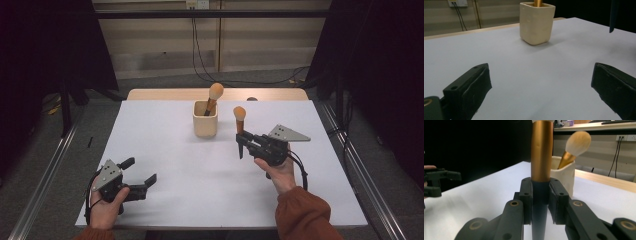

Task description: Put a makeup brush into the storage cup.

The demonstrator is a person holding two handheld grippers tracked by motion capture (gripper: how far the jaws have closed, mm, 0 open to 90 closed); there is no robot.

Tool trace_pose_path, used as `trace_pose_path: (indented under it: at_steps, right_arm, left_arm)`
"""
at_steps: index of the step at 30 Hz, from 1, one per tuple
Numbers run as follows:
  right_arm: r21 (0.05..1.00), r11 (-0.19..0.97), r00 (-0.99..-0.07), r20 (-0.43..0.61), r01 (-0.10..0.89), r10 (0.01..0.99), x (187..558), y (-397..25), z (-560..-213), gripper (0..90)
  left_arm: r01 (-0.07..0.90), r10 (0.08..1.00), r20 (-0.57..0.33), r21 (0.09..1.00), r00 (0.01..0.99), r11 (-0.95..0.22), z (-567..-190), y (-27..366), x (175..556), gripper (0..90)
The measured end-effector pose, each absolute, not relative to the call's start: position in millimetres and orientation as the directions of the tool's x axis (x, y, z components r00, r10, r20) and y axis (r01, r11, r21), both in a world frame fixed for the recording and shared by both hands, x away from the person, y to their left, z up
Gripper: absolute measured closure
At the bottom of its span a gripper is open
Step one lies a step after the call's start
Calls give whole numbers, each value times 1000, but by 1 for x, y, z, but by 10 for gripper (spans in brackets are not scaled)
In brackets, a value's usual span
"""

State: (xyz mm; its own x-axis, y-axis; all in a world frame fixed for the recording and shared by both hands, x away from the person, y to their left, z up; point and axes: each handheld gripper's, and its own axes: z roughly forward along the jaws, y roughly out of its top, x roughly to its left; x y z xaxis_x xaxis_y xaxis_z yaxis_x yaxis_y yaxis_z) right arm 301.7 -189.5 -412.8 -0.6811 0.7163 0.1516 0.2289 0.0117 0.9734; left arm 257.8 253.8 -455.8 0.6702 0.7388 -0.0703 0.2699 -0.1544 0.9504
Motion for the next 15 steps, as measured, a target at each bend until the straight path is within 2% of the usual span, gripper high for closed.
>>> trace_pose_path:
  at_steps: [15]
  right_arm:
    - [978, -19, -693, 159, 206, 703, 326, -176, -393, 756]
  left_arm:
    - [275, 744, -89, 952, 662, -132, -454, 250, 255, 20]
